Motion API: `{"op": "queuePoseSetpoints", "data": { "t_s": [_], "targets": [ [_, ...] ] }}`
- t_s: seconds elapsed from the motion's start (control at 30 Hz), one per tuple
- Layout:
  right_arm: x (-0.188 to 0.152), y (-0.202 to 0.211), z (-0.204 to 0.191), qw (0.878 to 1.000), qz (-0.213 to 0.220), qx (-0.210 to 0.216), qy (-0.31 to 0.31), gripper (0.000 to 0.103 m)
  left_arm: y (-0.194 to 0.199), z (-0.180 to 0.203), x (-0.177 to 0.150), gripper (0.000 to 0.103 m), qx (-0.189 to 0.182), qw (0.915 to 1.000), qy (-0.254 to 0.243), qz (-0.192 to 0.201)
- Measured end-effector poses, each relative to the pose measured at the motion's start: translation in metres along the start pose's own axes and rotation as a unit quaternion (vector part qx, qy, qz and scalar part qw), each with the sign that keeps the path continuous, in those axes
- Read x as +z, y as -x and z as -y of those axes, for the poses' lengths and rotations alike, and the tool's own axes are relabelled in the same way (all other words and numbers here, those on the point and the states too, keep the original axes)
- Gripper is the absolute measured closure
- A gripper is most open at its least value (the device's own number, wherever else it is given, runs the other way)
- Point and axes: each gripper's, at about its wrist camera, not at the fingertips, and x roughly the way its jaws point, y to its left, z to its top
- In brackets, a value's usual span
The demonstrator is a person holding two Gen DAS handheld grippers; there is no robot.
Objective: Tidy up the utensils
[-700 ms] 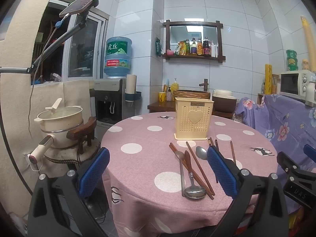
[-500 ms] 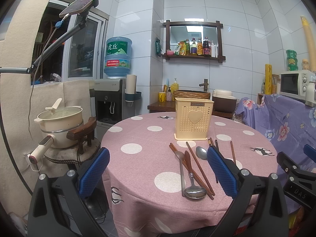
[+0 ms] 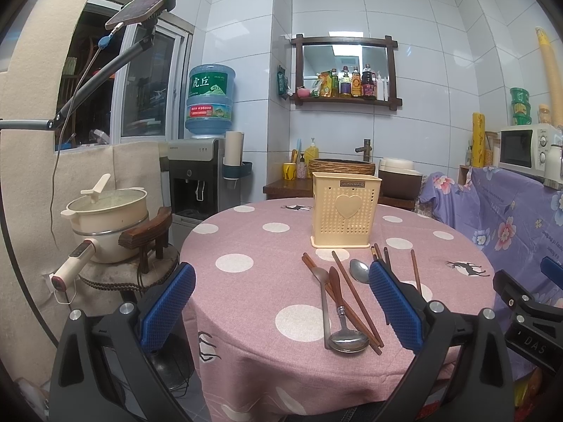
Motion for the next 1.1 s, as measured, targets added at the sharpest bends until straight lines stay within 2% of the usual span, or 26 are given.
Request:
{"op": "queuePoseSetpoints", "data": {
  "t_s": [0.27,0.5,0.73,0.9,1.0,1.1],
  "targets": [
    [-0.002,-0.008,0.0,1.0,-0.01,0.002,0.003,0.005,-0.006,-0.001,-0.003,0.005,-0.005,0.9999,-0.003,-0.012],
    [-0.004,-0.038,0.01,0.999,-0.046,-0.012,0.006,0.005,-0.057,-0.011,-0.007,0.005,-0.023,0.9956,0.003,-0.091],
    [-0.011,-0.082,0.023,0.993,-0.117,-0.016,0.005,0.005,-0.105,-0.008,-0.018,0.007,-0.058,0.9827,-0.027,-0.174],
    [-0.009,-0.1,0.029,0.991,-0.135,-0.013,-0.002,0.005,-0.129,-0.001,-0.016,0.013,-0.072,0.9752,-0.048,-0.204],
    [-0.008,-0.105,0.03,0.991,-0.136,-0.019,-0.004,0.005,-0.146,0.005,-0.016,0.018,-0.098,0.966,-0.051,-0.234],
    [-0.009,-0.109,0.03,0.99,-0.142,-0.015,-0.008,0.005,-0.163,0.016,-0.02,0.027,-0.095,0.9576,-0.074,-0.262]
  ]
}}
